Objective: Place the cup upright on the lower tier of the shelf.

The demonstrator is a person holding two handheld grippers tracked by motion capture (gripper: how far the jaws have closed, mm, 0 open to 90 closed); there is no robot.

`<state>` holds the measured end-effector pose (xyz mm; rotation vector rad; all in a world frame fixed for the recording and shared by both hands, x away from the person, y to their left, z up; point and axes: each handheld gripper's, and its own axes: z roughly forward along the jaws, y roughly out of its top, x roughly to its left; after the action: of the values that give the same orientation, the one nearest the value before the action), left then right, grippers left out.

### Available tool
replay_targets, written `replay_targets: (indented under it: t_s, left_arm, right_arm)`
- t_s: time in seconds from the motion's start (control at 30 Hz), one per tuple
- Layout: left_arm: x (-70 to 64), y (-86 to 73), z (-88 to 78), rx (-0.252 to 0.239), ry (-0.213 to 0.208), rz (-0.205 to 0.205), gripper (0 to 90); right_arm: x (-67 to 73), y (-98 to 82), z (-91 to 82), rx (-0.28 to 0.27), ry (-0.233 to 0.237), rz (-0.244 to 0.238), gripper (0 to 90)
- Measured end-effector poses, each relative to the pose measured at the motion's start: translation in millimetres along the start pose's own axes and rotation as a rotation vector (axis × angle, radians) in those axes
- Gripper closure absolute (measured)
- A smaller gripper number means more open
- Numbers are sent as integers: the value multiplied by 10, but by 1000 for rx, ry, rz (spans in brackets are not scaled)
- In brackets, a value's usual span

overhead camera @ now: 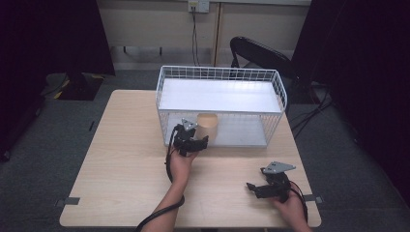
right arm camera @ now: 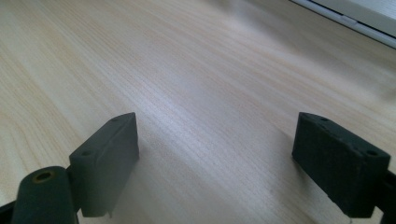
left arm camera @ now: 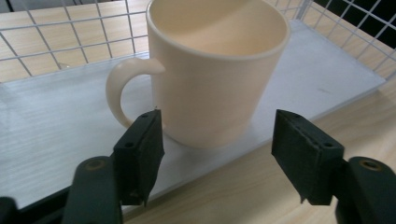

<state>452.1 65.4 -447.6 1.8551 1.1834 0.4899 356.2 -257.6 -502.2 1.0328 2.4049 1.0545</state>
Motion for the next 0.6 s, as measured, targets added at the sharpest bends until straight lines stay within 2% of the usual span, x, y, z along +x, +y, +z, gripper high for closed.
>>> replay_targets:
  t_s: [0.1, 0.17, 0.43, 0.5, 0.6]
  left_arm:
    - [7, -17, -4, -1, -12, 1, 284]
    - [18, -31, -11, 10, -20, 17, 261]
    - [80, -56, -63, 8, -80, -13, 215]
    - [94, -62, -88, 4, -82, -18, 213]
    - [119, -74, -131, 23, -84, 4, 192]
  right_arm:
    - [0, 0, 0, 0, 0, 0, 139]
    - [0, 0, 0, 0, 0, 0, 139]
    - [0, 0, 0, 0, 0, 0, 140]
    - [0, 0, 0, 0, 0, 1, 139]
    - [0, 0, 0, 0, -1, 1, 139]
